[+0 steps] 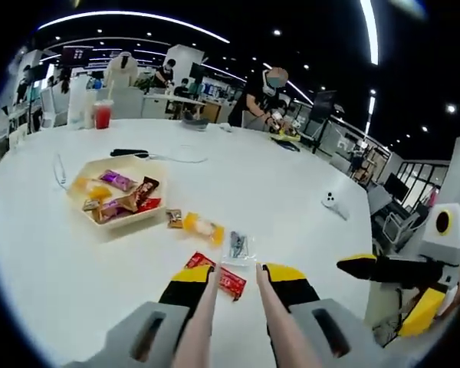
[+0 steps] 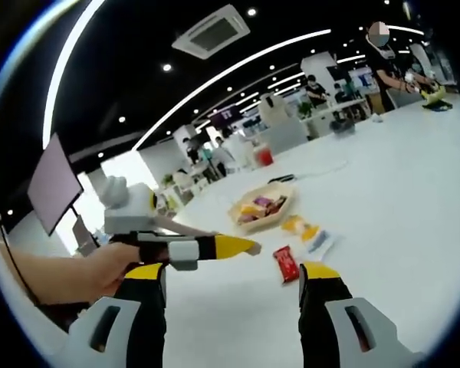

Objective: Place the target food into the container with the food tongs after gripping and lifting it, then release it inside without dropping or visibly crushing the food.

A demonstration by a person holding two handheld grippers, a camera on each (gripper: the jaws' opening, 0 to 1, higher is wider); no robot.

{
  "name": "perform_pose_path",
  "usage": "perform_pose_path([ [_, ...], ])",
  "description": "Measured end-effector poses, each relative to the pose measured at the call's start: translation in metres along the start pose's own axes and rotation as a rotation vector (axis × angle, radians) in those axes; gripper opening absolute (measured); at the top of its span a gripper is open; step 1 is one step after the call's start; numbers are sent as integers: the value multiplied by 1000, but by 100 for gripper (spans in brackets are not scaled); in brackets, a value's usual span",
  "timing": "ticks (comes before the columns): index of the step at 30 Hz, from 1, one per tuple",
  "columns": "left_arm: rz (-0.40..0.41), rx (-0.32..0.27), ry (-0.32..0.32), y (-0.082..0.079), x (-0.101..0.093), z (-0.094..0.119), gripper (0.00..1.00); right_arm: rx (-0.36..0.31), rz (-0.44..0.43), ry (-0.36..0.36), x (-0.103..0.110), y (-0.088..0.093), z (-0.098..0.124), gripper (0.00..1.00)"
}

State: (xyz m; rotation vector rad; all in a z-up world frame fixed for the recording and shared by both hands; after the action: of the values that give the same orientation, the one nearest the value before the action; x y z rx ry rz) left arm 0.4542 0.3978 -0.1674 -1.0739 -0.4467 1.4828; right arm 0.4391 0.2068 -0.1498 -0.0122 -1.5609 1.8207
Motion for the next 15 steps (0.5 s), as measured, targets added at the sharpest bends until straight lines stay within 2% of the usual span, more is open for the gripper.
perform_pose_path([
  [7,-2,15,-4,2,-6,-12,24,-22,5,-4,1,-9,-5,72],
  [15,-8,33,-27,8,-7,-23,24,14,43,-11,-1,-9,-3,72],
])
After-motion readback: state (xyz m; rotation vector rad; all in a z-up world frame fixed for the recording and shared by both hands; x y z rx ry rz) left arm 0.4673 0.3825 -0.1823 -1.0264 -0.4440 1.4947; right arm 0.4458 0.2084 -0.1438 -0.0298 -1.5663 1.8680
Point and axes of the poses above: the point that each gripper's makers call its tool centre point, and the gripper's own axes: z roughly backward along the fingers, x roughly to its left, y roughly out of its underside, the point moved 10 cm from there along z, roughly backward along the fingers, and after that the axes turned 2 degrees about z, right-handed, at the moved point
